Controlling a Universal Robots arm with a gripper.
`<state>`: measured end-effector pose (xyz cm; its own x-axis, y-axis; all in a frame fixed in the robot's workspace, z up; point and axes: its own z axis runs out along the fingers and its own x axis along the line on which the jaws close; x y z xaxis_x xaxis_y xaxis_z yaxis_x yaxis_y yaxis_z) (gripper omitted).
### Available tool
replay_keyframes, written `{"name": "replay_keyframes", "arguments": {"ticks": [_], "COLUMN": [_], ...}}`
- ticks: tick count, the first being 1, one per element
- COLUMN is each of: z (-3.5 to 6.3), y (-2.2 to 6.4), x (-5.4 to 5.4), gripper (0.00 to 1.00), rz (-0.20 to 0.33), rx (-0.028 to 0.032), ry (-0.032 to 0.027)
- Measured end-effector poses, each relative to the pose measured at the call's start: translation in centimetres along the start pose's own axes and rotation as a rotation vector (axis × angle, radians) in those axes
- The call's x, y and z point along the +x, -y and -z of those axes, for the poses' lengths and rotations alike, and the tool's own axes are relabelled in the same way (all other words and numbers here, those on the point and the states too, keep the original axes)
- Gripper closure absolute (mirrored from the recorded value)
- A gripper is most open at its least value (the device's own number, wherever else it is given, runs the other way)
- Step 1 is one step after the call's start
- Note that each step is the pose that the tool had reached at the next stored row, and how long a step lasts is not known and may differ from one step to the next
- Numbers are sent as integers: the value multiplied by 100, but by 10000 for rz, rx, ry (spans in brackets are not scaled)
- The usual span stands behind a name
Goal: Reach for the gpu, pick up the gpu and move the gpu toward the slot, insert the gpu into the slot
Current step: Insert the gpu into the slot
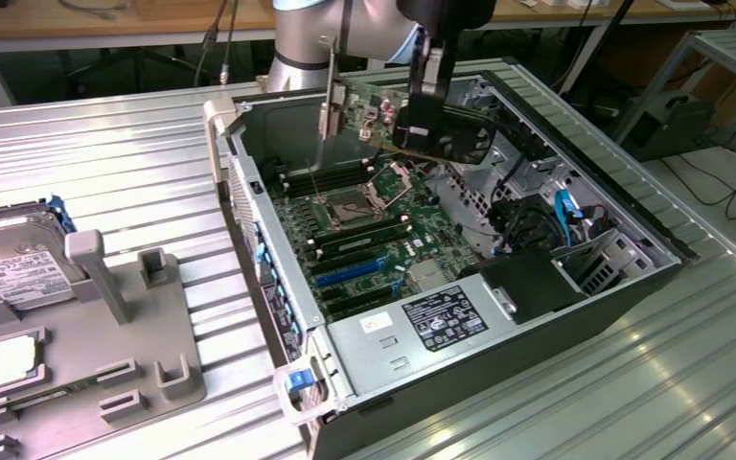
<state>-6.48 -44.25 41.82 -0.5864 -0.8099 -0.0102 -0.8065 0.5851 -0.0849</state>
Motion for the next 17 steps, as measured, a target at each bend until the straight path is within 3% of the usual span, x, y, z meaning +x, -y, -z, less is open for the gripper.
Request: {"name": "replay_keyframes", "arguments": {"ticks": [2, 3, 17], "z": [0, 0, 0], "y": [0, 0, 0], "x": [0, 0, 0], "gripper": [71, 71, 71], "rz": [611, 1178, 2809], "rx": [-6, -13, -30], "ry": [53, 102, 241]}}
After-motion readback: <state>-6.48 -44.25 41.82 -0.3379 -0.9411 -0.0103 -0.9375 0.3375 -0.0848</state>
